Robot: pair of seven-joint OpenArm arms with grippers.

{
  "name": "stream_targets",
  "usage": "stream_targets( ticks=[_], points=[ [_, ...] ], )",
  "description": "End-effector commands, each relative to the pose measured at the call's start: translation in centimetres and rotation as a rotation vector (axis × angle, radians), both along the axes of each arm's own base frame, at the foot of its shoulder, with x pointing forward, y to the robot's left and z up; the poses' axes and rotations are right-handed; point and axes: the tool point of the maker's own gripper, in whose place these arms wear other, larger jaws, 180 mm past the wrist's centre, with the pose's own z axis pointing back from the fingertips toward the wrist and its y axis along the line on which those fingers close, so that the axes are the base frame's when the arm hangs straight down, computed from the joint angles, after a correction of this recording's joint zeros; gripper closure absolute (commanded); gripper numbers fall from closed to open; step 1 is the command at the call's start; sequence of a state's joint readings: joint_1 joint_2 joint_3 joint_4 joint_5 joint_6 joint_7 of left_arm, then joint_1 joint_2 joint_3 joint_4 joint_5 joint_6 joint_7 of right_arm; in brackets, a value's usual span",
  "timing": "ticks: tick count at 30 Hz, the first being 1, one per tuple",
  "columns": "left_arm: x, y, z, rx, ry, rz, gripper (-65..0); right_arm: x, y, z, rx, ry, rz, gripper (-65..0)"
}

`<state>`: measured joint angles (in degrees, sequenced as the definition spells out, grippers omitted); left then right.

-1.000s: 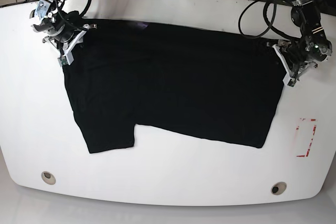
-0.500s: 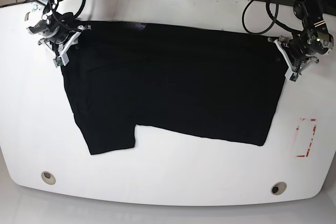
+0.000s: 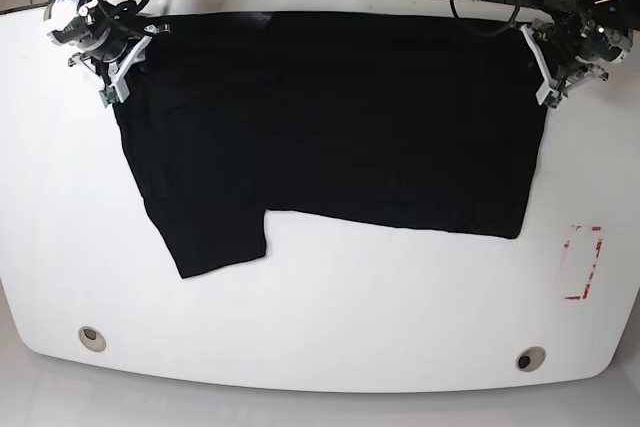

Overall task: Layout the t-shirt on the table in an organized manner, then fold the t-shirt properly
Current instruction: 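Release the t-shirt edge with both grippers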

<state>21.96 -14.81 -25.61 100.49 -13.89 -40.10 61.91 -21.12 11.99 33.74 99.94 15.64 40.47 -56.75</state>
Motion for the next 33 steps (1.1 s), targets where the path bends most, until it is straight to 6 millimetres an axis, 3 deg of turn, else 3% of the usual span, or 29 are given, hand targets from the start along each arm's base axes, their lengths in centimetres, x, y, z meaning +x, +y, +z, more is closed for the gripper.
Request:
stream_targets(
  ticks=[1, 10, 13, 15, 20, 23, 25, 30, 33],
  points=[
    [-1.9, 1.7, -0.2, 0.089, 0.083, -0.001, -20.1, -1.3, -1.3, 0.1, -0.069, 0.059, 0.002, -14.3],
    [-1.7, 1.6, 0.2, 0.096, 0.075, -0.008, -20.4, -1.1, -1.2, 0.6, -0.080, 0.046, 0.010, -14.6],
    [-0.2, 1.4, 1.5, 0.112, 0.021, -0.023, -21.0, -0.5, -1.2, 1.4, -0.095, 0.018, 0.021, -14.6],
    [0.1, 1.3, 2.2, 0.127, 0.008, -0.032, -24.0, 0.1, -1.2, 2.4, -0.114, -0.008, 0.034, -14.6],
    [1.2, 0.9, 4.1, 0.159, -0.045, -0.055, -39.6, 1.0, -1.1, 4.6, -0.170, -0.041, 0.061, -14.6],
    [2.2, 0.7, 5.2, 0.171, -0.085, -0.063, -42.1, 2.1, -1.0, 5.9, -0.189, -0.079, 0.069, -15.9],
    [2.9, 0.7, 5.7, 0.176, -0.106, -0.063, -42.1, 3.0, -1.0, 6.4, -0.194, -0.099, 0.066, -20.6],
    [5.6, 0.9, 7.3, 0.188, -0.168, -0.050, -42.1, 6.1, -1.3, 8.2, -0.204, -0.181, 0.052, -43.4],
    [7.4, 1.5, 8.8, 0.204, -0.215, -0.031, -42.1, 8.1, -1.5, 8.9, -0.192, -0.222, 0.037, -49.0]
  ],
)
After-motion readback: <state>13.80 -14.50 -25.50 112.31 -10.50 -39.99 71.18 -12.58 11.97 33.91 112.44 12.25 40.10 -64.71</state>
